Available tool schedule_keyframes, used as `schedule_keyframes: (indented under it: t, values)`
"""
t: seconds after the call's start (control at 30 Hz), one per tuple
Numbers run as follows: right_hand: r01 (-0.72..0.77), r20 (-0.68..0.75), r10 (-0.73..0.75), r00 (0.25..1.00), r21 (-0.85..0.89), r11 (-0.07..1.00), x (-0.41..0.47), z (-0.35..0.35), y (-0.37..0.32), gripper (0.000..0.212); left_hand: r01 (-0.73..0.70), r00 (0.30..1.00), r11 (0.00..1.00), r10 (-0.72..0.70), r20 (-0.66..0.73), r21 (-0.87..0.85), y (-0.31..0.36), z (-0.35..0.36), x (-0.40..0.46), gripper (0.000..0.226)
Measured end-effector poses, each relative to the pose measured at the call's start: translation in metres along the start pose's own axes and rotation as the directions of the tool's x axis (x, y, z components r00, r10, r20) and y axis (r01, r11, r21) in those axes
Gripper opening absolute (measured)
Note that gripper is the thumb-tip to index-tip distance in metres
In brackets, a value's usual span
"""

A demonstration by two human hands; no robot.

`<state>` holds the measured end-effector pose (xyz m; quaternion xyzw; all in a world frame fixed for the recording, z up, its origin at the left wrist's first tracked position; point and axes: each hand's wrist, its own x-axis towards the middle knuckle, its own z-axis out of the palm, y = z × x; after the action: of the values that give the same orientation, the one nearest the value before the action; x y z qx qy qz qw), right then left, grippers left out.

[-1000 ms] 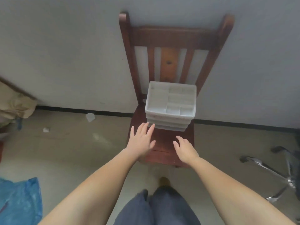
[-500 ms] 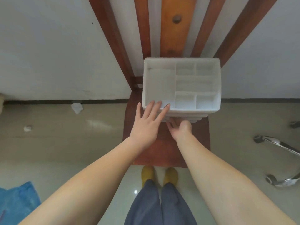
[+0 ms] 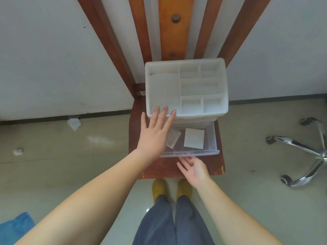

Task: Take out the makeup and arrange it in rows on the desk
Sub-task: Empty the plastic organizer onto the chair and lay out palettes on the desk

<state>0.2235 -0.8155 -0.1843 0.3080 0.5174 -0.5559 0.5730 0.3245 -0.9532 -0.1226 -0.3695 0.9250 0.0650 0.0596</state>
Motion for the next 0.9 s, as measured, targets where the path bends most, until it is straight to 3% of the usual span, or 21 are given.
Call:
schedule_keyframes:
  t: [0.07, 0.1, 0.17, 0.2, 0.27, 0.33, 0.4, 0.47, 0.57, 0.73, 0.83, 0.9]
  values:
    - [-0.042, 0.054, 0.053, 0.997, -0.180, 0.983, -0.010, -0.006, -0.010, 0.042, -0.009, 1.000, 1.000, 0.009, -0.013, 0.030, 0.000, -0.002, -0.002, 0.096]
    - [-0.045, 0.067, 0.075, 0.995, -0.369, 0.928, -0.019, -0.007, -0.019, 0.038, -0.028, 0.999, 0.998, 0.030, -0.042, 0.051, -0.001, -0.004, -0.004, 0.093]
    - [0.025, 0.084, 0.062, 0.994, -0.768, 0.640, -0.034, -0.007, -0.040, 0.030, -0.157, 0.982, 0.985, 0.164, -0.096, 0.075, -0.003, -0.002, -0.010, 0.079]
    - [0.116, 0.132, 0.000, 0.991, -0.866, 0.487, -0.039, -0.005, -0.052, 0.028, -0.276, 0.956, 0.958, 0.282, -0.077, 0.078, -0.004, 0.002, -0.015, 0.071]
    - [0.315, 0.271, -0.193, 0.943, -0.914, 0.256, -0.045, 0.005, -0.072, 0.027, -0.499, 0.863, 0.867, 0.496, 0.094, 0.003, 0.000, 0.012, -0.020, 0.059]
    - [0.455, 0.452, -0.381, 0.807, -0.886, -0.089, -0.040, 0.018, -0.084, 0.021, -0.494, 0.803, 0.866, 0.490, 0.338, -0.083, 0.004, 0.021, -0.014, 0.060]
    - [0.414, 0.611, -0.296, 0.734, -0.749, -0.517, -0.026, 0.029, -0.087, 0.022, -0.358, 0.860, 0.933, 0.347, 0.374, -0.042, 0.006, 0.032, 0.004, 0.066]
    - [0.314, 0.610, -0.153, 0.777, -0.587, -0.746, -0.007, 0.033, -0.085, 0.039, -0.260, 0.906, 0.964, 0.224, 0.359, 0.056, 0.008, 0.039, 0.020, 0.072]
    - [0.212, 0.551, -0.141, 0.822, -0.527, -0.823, 0.013, 0.037, -0.086, 0.058, -0.239, 0.896, 0.956, 0.150, 0.418, 0.170, 0.008, 0.052, 0.028, 0.076]
    - [0.169, 0.647, -0.097, 0.756, -0.337, -0.926, 0.025, 0.037, -0.084, 0.060, -0.297, 0.917, 0.930, 0.215, 0.337, 0.215, 0.007, 0.060, 0.030, 0.071]
    - [0.222, 0.707, -0.142, 0.693, -0.396, -0.891, 0.018, 0.035, -0.086, 0.056, -0.250, 0.930, 0.950, 0.182, 0.319, 0.187, 0.008, 0.055, 0.029, 0.077]
    - [0.317, 0.751, -0.214, 0.624, -0.494, -0.809, 0.004, 0.029, -0.090, 0.058, -0.147, 0.944, 0.985, 0.112, 0.311, 0.089, 0.011, 0.045, 0.021, 0.085]
